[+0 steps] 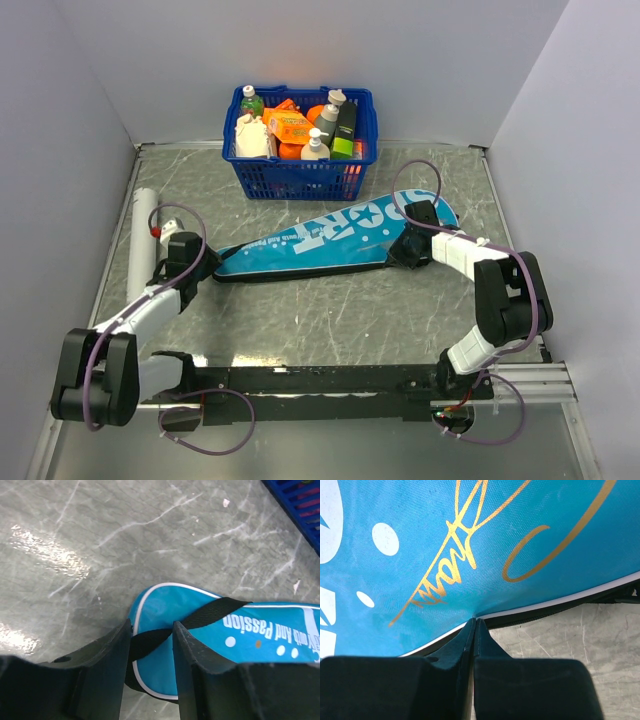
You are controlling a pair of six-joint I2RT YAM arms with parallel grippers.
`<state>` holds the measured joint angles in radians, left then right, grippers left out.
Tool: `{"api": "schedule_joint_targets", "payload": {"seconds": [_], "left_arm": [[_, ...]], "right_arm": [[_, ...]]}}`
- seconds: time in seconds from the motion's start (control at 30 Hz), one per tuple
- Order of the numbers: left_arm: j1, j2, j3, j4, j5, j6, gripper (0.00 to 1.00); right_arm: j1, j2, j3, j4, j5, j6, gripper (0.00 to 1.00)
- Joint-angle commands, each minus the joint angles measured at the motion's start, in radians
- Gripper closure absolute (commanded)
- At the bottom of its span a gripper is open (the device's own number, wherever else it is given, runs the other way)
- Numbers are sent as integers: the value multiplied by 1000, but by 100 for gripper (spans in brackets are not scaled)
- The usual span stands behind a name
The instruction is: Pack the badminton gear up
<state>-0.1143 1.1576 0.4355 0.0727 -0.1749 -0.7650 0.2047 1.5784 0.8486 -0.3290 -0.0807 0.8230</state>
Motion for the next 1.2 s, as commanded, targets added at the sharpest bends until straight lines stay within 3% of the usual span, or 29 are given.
{"api": "schedule_joint_targets", "payload": {"seconds": [0.0,0.2,0.3,0.33,0.47,0.8,1.17], "left_arm": [[11,43,12,-4,-34,0,57],[15,129,45,9,32,10,64],[15,174,42,55,119,9,72],[15,191,51,68,141,12,78],[1,244,26,145,264,-22,86],[-198,172,-46,156,221,-85,87],[-330,-1,-150,167,216,-138,87]], "right_arm": [[-10,-35,-8,-28,13,-18,100],[-8,-44,-8,-30,4,-15,100],[-7,-38,-8,-21,-14,-15,100],[2,-34,-3,-22,-20,-15,100],[61,0,18,-19,-24,-2,100],[304,110,194,-59,-5,86,100],[548,236,384,-94,-30,154,100]]}}
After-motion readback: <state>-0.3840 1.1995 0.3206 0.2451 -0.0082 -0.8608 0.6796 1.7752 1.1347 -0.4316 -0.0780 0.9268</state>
